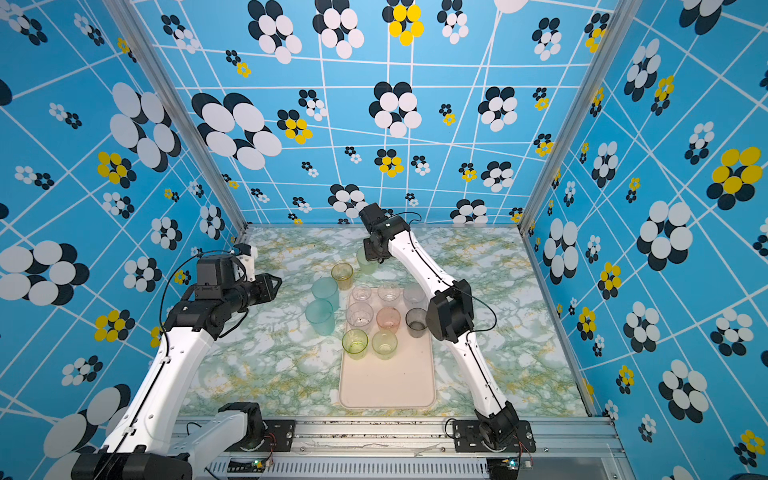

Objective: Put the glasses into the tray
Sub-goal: 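Close the right gripper on the light-green tumbler's rim and lift it, then carry the light-green tumbler with the right gripper over the tray's near end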

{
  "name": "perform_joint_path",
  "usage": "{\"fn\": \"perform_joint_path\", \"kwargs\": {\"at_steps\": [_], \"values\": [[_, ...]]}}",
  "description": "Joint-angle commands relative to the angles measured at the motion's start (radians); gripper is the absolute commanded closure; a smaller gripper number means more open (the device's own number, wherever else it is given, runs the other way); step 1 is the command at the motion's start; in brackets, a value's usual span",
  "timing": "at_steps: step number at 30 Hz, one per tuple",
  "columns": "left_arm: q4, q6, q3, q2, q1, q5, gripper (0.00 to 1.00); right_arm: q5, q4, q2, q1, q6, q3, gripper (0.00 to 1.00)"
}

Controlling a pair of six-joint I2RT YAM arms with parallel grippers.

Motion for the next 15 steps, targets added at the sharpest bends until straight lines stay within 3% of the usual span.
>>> {"fn": "perform_joint_path", "kwargs": {"at_steps": [1, 8, 15], "values": [[-0.01, 0.016, -0.012, -0.028, 0.009, 0.02, 0.67, 0.058, 0.011, -0.121, -0.004, -0.049, -0.022, 1.0], [-0.024, 0.01, -0.013, -0.04, 0.001, 0.027, 0.67, 0.068, 0.029, -0.387, -0.004, -0.104, -0.248, 1.0], [-0.041, 0.014, 0.001, -0.031, -0.039, -0.021, 0.66, 0.044, 0.048, -0.742, -0.002, -0.096, -0.649, 0.99]]}}
